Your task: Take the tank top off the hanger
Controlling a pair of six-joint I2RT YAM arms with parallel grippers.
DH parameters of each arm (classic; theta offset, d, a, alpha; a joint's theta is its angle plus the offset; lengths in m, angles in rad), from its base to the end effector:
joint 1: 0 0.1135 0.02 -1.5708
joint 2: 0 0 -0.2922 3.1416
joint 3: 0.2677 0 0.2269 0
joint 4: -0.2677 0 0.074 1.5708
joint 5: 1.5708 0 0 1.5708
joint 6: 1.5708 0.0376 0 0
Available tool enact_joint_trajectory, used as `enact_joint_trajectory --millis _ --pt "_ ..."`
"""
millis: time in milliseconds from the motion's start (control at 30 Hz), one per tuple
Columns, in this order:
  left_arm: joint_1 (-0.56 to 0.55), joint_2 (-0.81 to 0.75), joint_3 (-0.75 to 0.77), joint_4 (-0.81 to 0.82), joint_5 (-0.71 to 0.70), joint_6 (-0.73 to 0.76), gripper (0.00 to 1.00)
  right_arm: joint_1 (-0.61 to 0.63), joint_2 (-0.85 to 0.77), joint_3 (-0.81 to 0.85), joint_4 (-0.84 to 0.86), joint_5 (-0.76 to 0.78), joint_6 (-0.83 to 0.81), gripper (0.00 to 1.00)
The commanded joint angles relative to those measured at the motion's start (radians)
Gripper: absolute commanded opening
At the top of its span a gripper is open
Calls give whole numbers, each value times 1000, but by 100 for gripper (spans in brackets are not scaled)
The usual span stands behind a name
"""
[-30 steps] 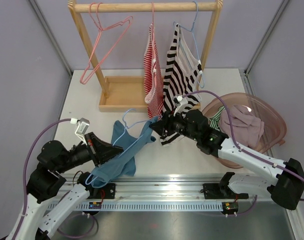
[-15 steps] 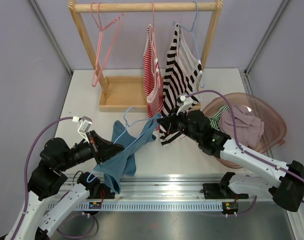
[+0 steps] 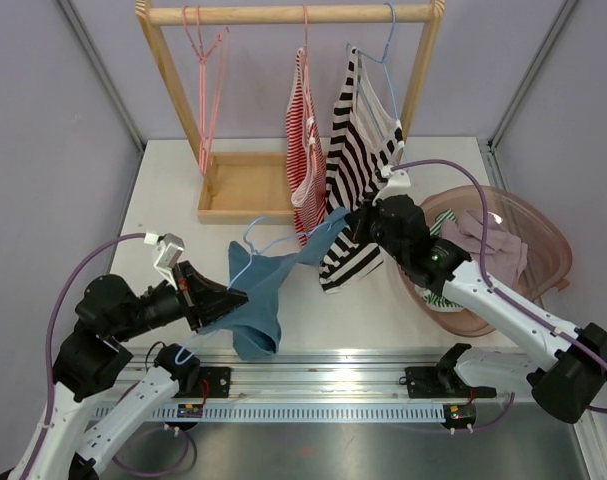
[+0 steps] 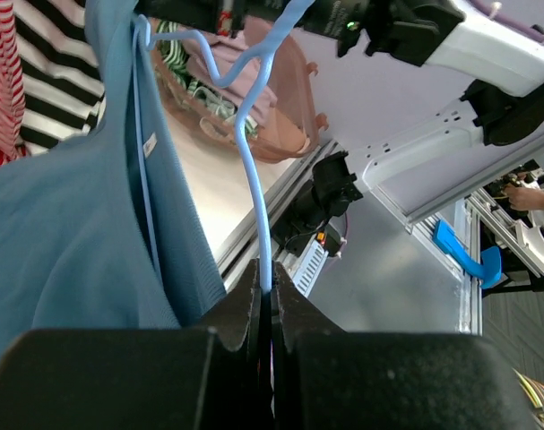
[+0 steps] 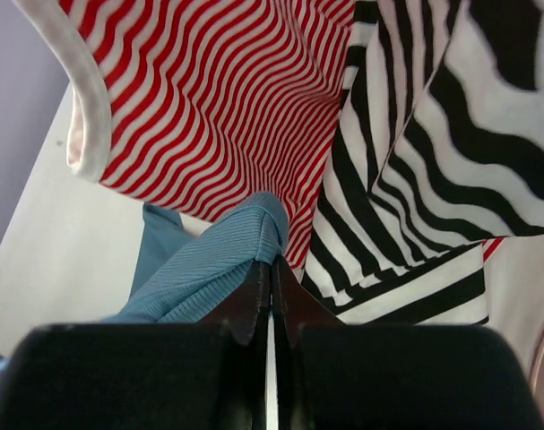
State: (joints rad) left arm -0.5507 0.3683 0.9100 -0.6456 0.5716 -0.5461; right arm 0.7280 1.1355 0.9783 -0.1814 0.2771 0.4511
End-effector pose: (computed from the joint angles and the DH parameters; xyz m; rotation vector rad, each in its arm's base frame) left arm -0.0030 -0.0220 0.3720 0.4731 1.7700 -1.2762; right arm 0.1757 0.1428 0.3669 -0.0773 1.9306 0.5341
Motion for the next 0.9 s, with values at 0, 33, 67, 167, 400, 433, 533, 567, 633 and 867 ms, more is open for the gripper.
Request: enact_joint_trajectory --millis 0,33,67,167,400,433,533,567,633,867 --pt "-2 -14 58 132 96 5 0 -12 17 46 -47 -105 0 0" --pt "-2 -14 64 147 85 2 0 -12 -8 46 -40 -143 -3 0" --pt "-2 -12 64 197 77 2 0 -12 -25 39 -27 -221 -2 0" --pt "-2 -14 47 338 1 5 0 -12 -101 45 8 -337 11 0" --pt "-2 108 3 881 -84 8 0 -10 -215 134 14 -694 96 0" --pt "-2 130 -2 949 -85 11 0 -10 -218 148 19 -726 112 0" --pt "-3 220 -13 1230 -98 3 0 -10 -229 212 33 -826 149 0" --pt "-3 248 -10 1297 -92 0 0 -10 -229 258 28 -866 152 0" --pt "-3 329 19 1438 -117 0 0 -12 -223 351 1 -915 146 0" --pt "-5 393 -33 1719 -303 72 0 -9 -178 548 -75 -1026 141 0"
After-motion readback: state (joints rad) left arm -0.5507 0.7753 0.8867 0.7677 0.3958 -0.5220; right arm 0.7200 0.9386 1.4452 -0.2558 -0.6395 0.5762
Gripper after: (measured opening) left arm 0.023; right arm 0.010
